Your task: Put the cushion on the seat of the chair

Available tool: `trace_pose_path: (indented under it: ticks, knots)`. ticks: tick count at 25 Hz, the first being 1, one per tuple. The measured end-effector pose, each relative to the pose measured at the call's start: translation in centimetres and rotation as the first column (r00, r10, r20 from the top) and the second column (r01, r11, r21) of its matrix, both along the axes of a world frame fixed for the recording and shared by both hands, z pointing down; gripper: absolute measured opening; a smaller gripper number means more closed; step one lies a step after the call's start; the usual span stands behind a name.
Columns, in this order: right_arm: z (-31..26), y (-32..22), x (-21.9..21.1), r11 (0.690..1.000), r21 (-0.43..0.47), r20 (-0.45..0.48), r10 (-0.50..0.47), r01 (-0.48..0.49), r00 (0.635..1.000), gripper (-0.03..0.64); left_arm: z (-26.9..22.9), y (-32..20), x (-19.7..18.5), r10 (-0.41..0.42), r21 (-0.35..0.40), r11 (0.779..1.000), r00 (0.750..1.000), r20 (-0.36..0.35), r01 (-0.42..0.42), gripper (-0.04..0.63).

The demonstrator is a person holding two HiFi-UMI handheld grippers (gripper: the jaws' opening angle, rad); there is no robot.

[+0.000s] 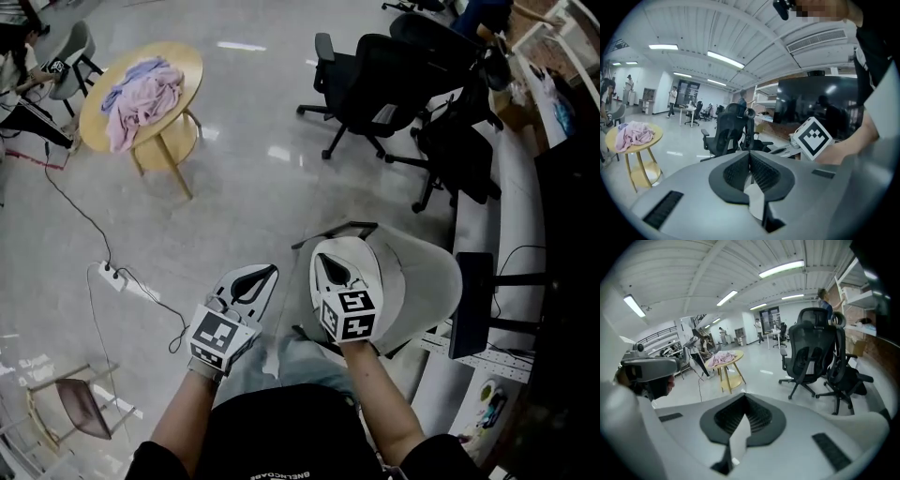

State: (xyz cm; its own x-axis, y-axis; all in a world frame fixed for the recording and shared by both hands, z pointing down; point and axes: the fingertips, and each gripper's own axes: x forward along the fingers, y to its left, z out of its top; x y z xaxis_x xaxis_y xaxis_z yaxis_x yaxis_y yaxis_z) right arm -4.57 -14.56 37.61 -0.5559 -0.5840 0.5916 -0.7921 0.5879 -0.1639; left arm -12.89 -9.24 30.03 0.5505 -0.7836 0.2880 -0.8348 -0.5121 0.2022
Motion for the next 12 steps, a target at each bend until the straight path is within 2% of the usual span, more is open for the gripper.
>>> trace_pose_path:
  ticks: [5,12]
  knots:
    - [-7.3,-0.6,-0.5,0.987,0.16,0.059,-0.022,0.012,0.998,0.008,-5.3,-0.6,0.7,0.018,0.089,0.996,1.0,-0.023,-0.016,0.012]
    - [-15.1,-0.1,0.0,0.954,0.301,0.144,-0.049,0.003,0.988,0.008,-10.6,-1.1,1.9,0.037,0.178,0.983,0.999,-0.007,-0.036,0.012]
